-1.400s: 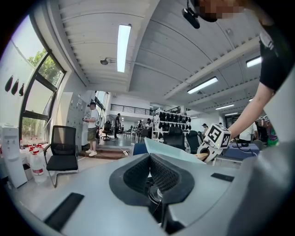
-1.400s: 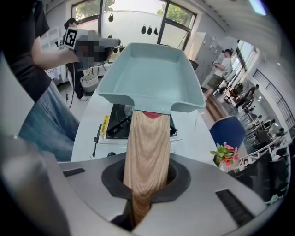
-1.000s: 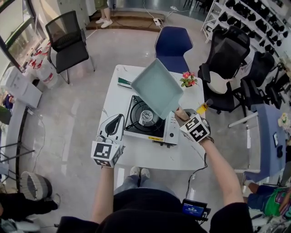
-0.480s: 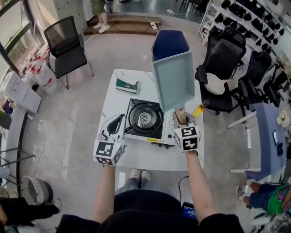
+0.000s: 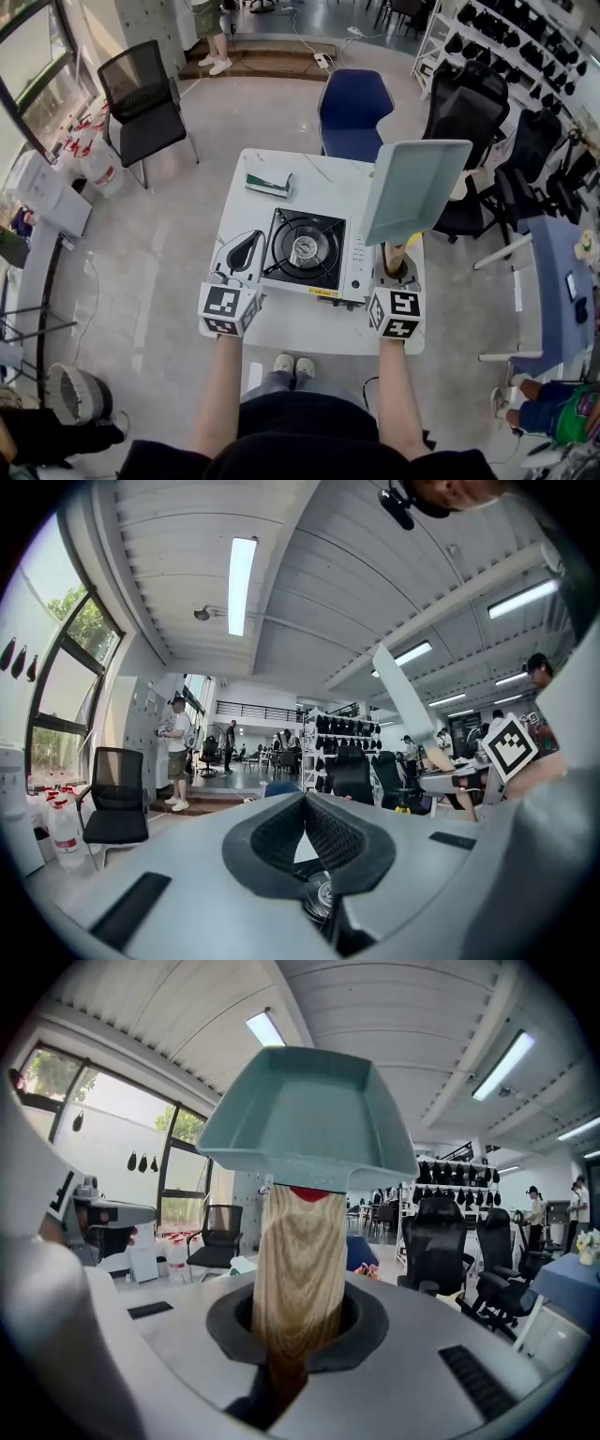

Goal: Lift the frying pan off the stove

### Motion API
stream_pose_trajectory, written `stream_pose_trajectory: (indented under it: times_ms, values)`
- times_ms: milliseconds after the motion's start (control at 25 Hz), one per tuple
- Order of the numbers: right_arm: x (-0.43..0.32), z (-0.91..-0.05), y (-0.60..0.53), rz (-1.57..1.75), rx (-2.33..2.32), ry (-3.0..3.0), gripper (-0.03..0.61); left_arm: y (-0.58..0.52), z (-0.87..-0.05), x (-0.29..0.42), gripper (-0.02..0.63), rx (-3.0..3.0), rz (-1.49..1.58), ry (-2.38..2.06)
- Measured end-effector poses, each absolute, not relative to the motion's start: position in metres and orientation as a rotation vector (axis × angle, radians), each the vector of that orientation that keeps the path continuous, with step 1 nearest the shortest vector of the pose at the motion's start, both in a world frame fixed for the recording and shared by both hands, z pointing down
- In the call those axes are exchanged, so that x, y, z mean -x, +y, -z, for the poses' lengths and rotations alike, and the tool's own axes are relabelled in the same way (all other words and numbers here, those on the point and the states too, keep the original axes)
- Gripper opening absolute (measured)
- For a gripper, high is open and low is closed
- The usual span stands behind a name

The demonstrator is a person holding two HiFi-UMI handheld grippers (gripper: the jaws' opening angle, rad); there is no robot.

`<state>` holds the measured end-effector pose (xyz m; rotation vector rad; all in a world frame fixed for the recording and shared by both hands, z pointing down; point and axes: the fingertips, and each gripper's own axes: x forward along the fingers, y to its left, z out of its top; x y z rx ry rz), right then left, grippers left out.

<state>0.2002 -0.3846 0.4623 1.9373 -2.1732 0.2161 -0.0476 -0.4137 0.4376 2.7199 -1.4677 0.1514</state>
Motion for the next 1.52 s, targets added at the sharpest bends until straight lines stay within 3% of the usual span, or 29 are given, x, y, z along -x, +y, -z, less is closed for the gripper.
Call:
stream_pose_trajectory:
  times_ms: [1520]
  values:
    - [-0.205, -0.458, -0.34, -0.161, -2.049, -2.116, 0.031, -0.399, -0.425, 0.034, 0.017, -2.788, -0.133, -1.406]
